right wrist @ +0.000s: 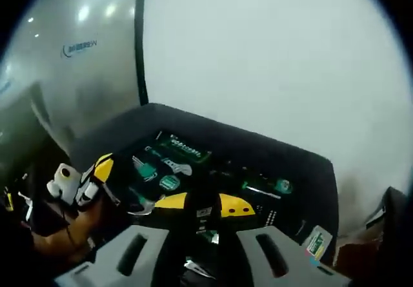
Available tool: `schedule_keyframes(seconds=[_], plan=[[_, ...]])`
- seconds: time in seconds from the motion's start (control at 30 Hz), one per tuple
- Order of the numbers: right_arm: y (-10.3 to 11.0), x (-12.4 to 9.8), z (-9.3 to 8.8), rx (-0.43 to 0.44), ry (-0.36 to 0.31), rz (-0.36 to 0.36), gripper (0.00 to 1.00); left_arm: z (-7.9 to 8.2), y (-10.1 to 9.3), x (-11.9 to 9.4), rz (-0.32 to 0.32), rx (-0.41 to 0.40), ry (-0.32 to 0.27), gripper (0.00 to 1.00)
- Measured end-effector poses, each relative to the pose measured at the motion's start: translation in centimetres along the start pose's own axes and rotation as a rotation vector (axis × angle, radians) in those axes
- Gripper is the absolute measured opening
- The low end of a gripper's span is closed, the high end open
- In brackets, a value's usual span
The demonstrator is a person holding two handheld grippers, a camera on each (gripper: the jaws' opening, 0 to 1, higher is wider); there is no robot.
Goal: Pick up the tools and put them into their designated positions in the toolbox.
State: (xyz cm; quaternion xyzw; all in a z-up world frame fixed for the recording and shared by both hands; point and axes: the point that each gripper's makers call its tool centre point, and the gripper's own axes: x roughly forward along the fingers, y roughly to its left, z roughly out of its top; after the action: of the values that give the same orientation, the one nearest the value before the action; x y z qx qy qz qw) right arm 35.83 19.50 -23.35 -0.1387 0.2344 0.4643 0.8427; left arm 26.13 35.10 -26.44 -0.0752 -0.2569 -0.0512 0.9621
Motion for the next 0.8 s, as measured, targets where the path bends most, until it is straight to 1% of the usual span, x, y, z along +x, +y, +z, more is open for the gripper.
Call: schedule_keyframes(seconds=[0.03,0.07,0.1,0.17,0.33,0.4,0.43,0.53,0.57,0.7,0.8], plan=[[0.6,0.5,-0.7,-0.009,0.023,0.014,0.14,0.0,0.0,0.0,0.000,0.000,-0.001,0.10],[1.0,0.9,-1.0,-0.008,0.031,0.021,0.14,0.0,0.0,0.0,-0.001,-0.001,-0.002,0.10],[1.6,1.3,-1.8,-0.011,0.062,0.033,0.14,0.0,0.2,0.0,0.006,0.003,-0.003,0.10],[2.2,2.1,-2.5,-0.009,0.081,0.041,0.14,0.0,0.1,0.0,0.001,-0.001,-0.003,0.10],[2.8,3.5,-4.2,-0.011,0.137,0.037,0.14,0.0,0.2,0.0,0.007,0.002,-0.005,0.10],[2.9,3.7,-4.2,-0.022,0.128,0.037,0.10,0.0,0.4,0.0,0.015,0.006,-0.006,0.10],[2.7,3.8,-4.2,-0.025,0.136,0.027,0.08,0.1,0.4,-0.1,0.014,0.005,-0.006,0.10],[2.0,4.1,-4.2,-0.060,0.130,0.002,0.08,0.1,0.3,-0.1,0.013,0.006,-0.006,0.10],[1.9,4.2,-4.4,-0.066,0.137,0.001,0.08,0.1,0.4,-0.1,0.019,0.009,-0.006,0.10],[1.8,4.2,-5.1,-0.043,0.156,0.027,0.09,0.1,0.4,-0.1,0.019,0.008,-0.006,0.10],[2.1,3.8,-5.2,-0.037,0.149,0.041,0.09,0.1,0.5,-0.1,0.024,0.012,-0.006,0.10]])
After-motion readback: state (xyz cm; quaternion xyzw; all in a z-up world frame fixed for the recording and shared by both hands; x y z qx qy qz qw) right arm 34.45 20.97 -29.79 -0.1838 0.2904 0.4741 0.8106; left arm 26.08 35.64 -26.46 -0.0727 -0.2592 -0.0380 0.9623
